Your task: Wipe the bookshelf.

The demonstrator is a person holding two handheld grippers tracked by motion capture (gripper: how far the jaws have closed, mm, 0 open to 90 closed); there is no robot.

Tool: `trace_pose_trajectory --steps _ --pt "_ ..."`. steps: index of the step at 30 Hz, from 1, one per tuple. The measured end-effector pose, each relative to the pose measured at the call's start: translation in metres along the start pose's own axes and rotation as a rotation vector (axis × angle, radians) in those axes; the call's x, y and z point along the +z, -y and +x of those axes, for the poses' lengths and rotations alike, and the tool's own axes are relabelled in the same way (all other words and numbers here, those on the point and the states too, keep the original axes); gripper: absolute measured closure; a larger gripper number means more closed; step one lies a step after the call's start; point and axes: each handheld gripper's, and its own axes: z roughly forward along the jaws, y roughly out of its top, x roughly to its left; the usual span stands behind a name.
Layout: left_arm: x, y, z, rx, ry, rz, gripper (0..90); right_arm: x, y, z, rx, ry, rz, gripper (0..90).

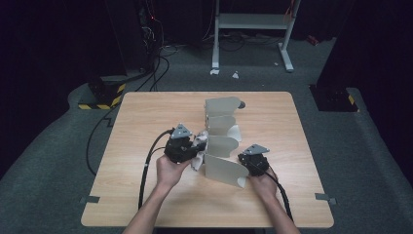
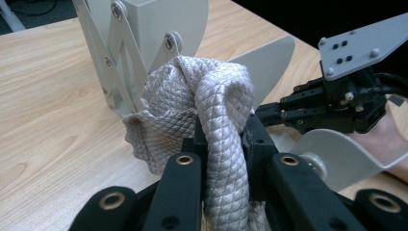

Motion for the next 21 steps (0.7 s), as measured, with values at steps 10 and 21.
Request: trace_pose_trajectory --steps 10,21 --pt "0.014 0.015 0.009 -0.046 0.014 0.032 79.7 0.0 0.0 0.001 -0.009 0.009 0.0 86.7" --pt "0.035 0.023 0.011 -0.033 -0.005 0.107 79.6 0.0 0.0 -0.001 0.005 -0.002 0.001 86.3"
